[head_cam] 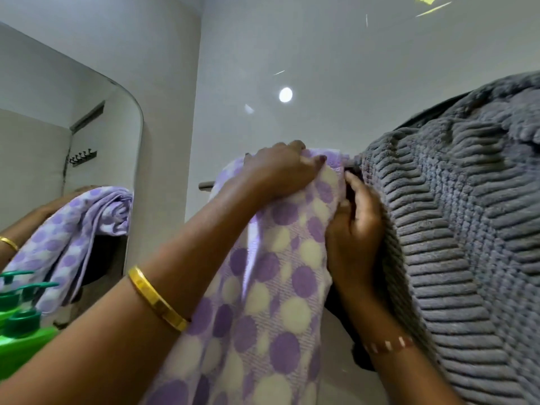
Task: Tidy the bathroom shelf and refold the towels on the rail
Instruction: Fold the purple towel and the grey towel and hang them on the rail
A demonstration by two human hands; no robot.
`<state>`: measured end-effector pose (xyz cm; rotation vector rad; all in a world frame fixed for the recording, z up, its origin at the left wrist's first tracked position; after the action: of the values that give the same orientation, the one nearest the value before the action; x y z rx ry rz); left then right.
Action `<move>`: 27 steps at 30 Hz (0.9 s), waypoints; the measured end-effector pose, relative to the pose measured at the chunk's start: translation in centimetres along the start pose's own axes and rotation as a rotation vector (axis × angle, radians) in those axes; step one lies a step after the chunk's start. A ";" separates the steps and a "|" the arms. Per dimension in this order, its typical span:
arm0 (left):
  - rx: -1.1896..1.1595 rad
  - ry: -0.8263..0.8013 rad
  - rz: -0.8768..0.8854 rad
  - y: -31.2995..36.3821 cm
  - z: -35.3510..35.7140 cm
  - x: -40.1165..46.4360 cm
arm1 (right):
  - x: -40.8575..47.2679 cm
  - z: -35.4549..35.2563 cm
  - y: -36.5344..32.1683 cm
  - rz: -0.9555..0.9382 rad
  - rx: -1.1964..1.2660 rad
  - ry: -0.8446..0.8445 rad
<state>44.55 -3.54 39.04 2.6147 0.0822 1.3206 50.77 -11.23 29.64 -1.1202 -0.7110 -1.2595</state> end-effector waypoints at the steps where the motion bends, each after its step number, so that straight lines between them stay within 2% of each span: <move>1: 0.045 0.008 0.006 -0.2 0.4 -0.2 | -0.5 0.1 0.3 0.103 0.070 -0.024; 4: 0.022 0.048 0.047 -1.4 0.5 -0.4 | -0.3 0.5 0.4 0.231 0.172 -0.058; 8: -0.069 0.044 0.083 -2.6 0.0 -0.4 | 0.9 0.9 0.1 0.304 0.093 -0.071; 15: -0.244 -0.071 0.066 -4.6 -1.0 0.6 | 1.2 1.5 -2.0 0.143 -0.310 -0.256; 17: -0.286 -0.079 0.079 -5.2 -1.1 0.9 | 1.1 2.0 -2.4 0.067 -0.492 -0.329; 19: -0.309 -0.063 0.081 -5.7 -1.1 0.8 | 0.7 2.5 -2.6 0.010 -0.574 -0.361; 21: -0.314 -0.034 0.075 -5.8 -0.9 0.7 | 0.3 2.4 -2.3 0.023 -0.490 -0.349; 23: -0.284 -0.023 0.070 -5.8 -0.9 0.5 | 0.1 1.9 -1.2 0.136 -0.360 -0.363; 25: -0.203 -0.028 0.044 -5.0 -1.0 0.5 | 0.3 1.6 0.5 0.355 -0.269 -0.543; 27: -0.084 -0.023 0.012 -3.8 -0.9 0.8 | 0.9 1.2 1.6 0.538 -0.070 -0.742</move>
<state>44.46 0.39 39.35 2.5631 0.0074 1.2682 52.72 -10.55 30.43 -1.7207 -0.8248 -0.3941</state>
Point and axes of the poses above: each hand's wrist, its own x-axis towards the middle knuckle, its own z-axis out of the palm, y = z × x, the point moved 1 cm from there along x, towards the middle knuckle, and after that the axes turned 9 degrees about -x, right-handed, at the moved point
